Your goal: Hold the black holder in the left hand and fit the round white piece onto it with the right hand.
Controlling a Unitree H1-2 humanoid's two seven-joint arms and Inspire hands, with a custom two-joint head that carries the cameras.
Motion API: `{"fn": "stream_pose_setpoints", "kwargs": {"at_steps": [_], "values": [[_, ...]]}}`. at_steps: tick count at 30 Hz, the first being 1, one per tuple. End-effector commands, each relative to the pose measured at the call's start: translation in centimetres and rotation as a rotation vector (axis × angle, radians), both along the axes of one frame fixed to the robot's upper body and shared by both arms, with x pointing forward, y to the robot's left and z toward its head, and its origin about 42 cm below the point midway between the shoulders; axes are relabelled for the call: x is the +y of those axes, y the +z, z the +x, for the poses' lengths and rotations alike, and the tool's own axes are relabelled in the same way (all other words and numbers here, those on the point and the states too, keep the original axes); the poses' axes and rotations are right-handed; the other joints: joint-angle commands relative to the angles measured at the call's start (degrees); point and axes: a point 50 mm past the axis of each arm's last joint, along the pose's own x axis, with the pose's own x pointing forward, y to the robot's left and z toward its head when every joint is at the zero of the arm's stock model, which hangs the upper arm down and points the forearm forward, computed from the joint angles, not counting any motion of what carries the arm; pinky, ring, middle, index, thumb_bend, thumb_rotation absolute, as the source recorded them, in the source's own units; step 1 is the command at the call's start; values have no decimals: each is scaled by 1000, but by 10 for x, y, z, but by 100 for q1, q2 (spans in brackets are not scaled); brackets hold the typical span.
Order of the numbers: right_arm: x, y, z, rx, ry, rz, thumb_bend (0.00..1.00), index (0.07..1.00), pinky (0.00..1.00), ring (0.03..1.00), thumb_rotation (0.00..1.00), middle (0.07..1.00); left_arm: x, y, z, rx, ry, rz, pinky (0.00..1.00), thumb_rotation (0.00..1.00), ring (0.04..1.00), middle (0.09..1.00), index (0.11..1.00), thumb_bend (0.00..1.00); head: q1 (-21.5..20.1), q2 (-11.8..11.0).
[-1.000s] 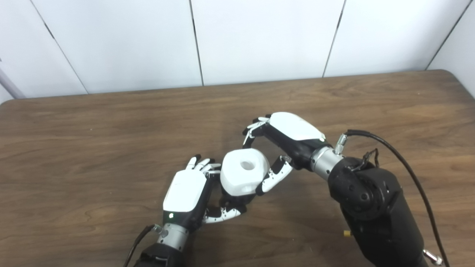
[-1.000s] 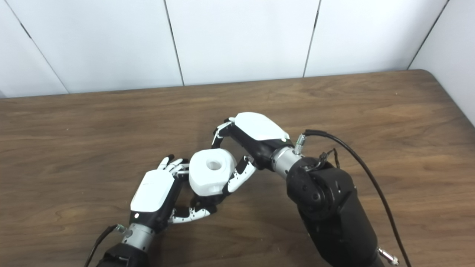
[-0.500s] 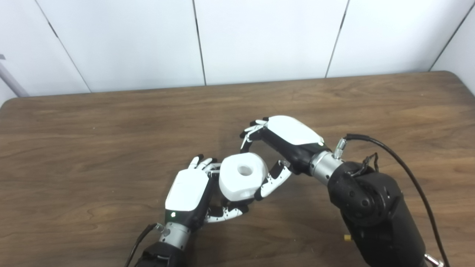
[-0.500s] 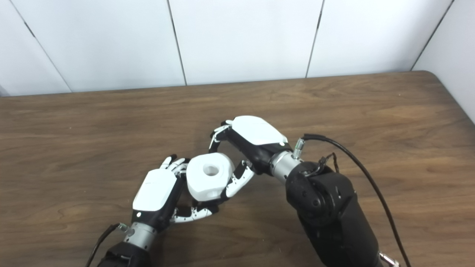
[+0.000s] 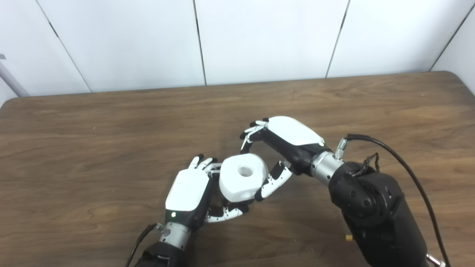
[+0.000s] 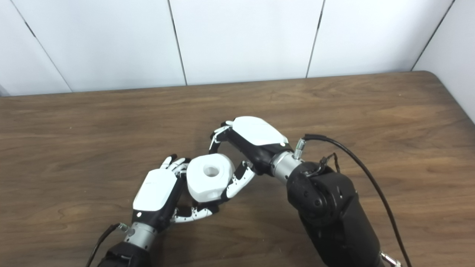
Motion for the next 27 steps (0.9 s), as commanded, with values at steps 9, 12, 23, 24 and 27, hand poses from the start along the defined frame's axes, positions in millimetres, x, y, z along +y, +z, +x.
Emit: {"fn": "stream_pose_setpoints", "kwargs": {"at_steps": [9,12,23,24,27], "values": [[0,10,5,-37,11,1,524,483,1000,945,134,836,-7,-8,-3,42,-41,38,970,50,877,775,486,522,-25,-19],[0,14,7,-41,15,-3,524,484,1000,945,134,840,-7,-8,-3,43,-41,37,973,50,876,775,486,522,-35,-29],[1,27,12,-74,19,-22,525,483,1000,944,135,823,-7,-9,-2,46,-40,36,972,50,872,776,486,522,-75,-32],[1,27,13,-76,20,-26,525,483,1000,942,136,822,-7,-9,-2,47,-39,36,973,50,872,776,486,522,-75,-32],[1,30,14,-82,29,-38,525,483,1000,938,135,819,-7,-9,-2,47,-41,35,975,49,873,775,486,522,-75,-32]]}}
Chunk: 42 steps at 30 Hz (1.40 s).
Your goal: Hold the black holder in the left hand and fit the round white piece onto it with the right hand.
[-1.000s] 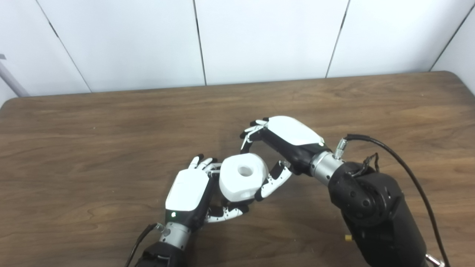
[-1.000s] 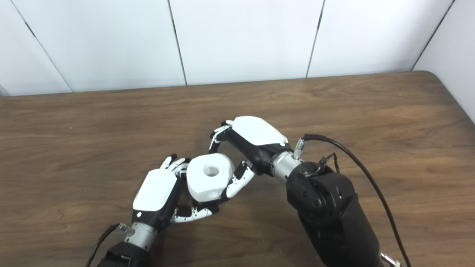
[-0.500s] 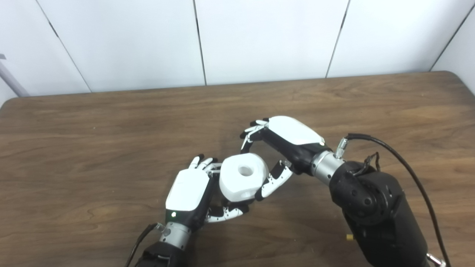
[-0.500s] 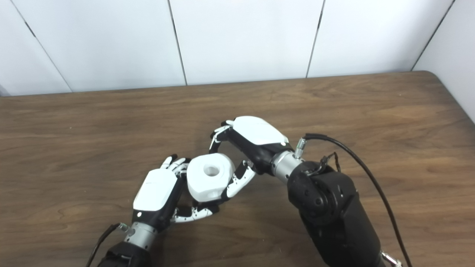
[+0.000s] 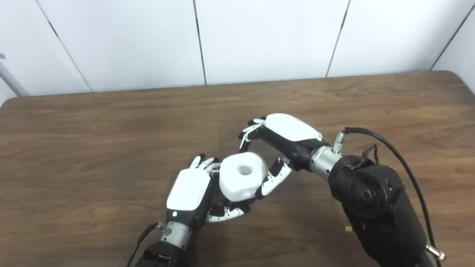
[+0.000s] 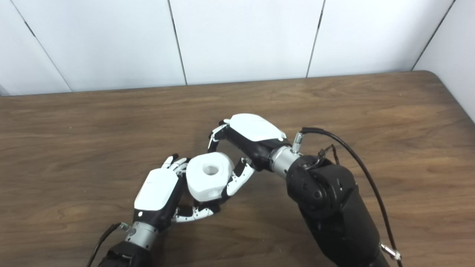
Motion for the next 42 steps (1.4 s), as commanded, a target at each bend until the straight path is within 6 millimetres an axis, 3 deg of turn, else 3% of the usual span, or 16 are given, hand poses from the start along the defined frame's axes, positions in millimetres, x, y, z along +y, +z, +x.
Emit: {"fn": "stream_pose_setpoints", "kwargs": {"at_steps": [1,19,42], "values": [[2,18,5,-77,14,-7,525,483,1000,938,135,819,-5,-10,-3,50,-35,34,975,49,873,775,486,521,-4,3],[4,32,12,-104,53,-54,525,482,1000,938,135,810,-5,-11,-3,49,-36,32,973,48,873,776,486,521,2,3],[4,20,12,-74,72,-84,525,482,1000,931,134,795,-3,-9,-4,45,-36,40,973,49,875,774,487,522,-11,29]]}}
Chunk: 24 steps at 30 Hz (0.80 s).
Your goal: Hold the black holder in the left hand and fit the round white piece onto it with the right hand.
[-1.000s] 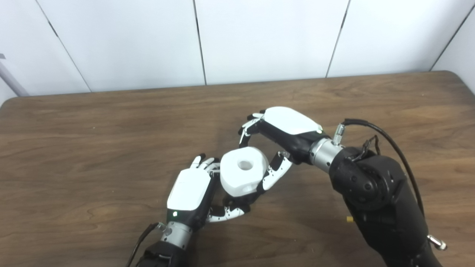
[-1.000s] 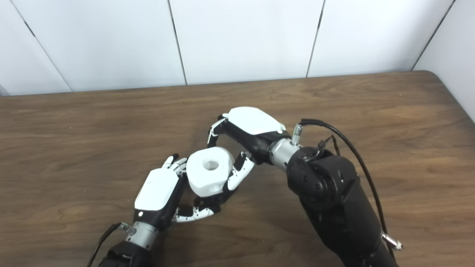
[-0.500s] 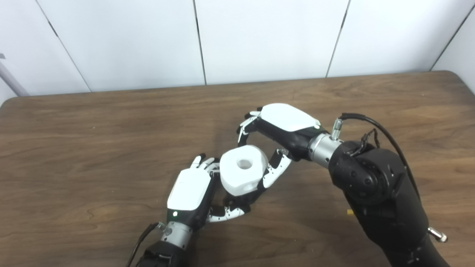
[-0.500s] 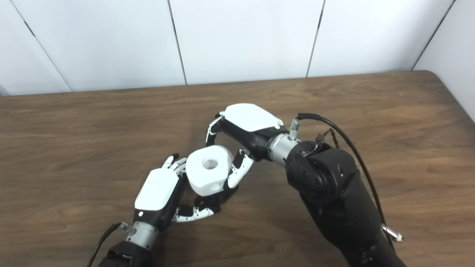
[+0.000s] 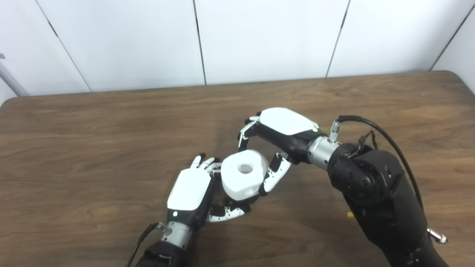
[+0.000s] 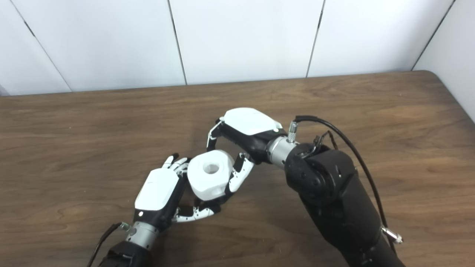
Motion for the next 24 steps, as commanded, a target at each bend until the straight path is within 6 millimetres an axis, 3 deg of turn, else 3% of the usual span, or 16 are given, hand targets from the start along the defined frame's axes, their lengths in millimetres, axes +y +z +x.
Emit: {"fn": "stream_pose_setpoints", "kwargs": {"at_steps": [1,24], "values": [[1,12,2,-74,13,1,525,482,1000,932,134,796,-3,-9,-4,43,-33,42,972,49,874,774,487,522,-13,3],[-1,16,6,-102,7,15,524,482,1000,940,133,809,-2,-9,-4,46,-34,42,965,49,873,771,487,521,-60,-7]]}}
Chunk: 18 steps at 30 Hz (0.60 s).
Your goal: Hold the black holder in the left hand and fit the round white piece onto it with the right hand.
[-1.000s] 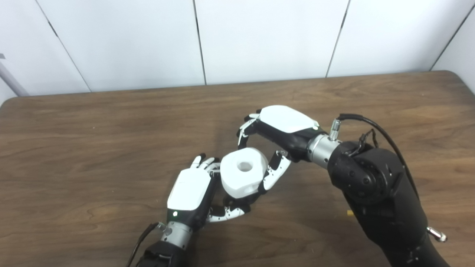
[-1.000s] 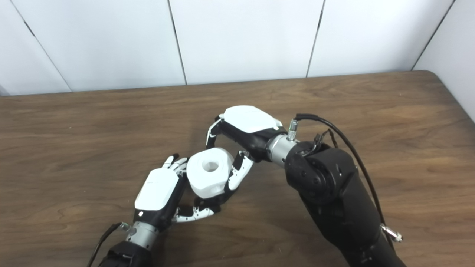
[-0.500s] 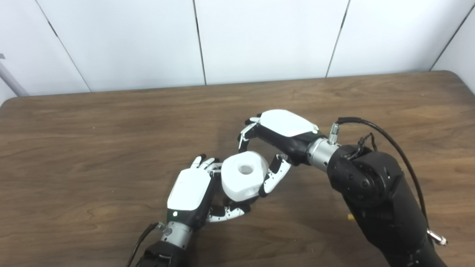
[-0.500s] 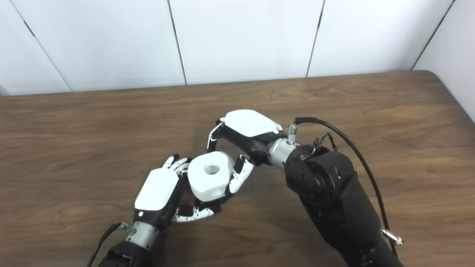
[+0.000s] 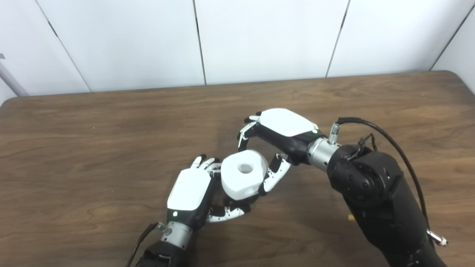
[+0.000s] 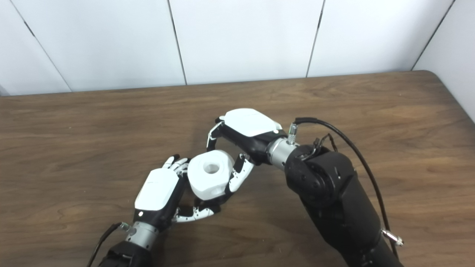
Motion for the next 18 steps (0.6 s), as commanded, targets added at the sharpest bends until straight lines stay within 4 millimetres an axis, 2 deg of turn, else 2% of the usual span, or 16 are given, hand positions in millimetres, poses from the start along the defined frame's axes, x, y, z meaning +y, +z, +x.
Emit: {"fn": "stream_pose_setpoints", "kwargs": {"at_steps": [1,18], "values": [[0,18,5,-75,1,13,524,482,1000,938,134,809,-2,-9,-4,47,-31,41,966,49,873,772,487,521,-2,-5],[-4,37,9,-91,-27,13,524,484,1000,945,134,805,-2,-10,-3,40,-33,43,964,49,869,770,487,522,-25,-11]]}}
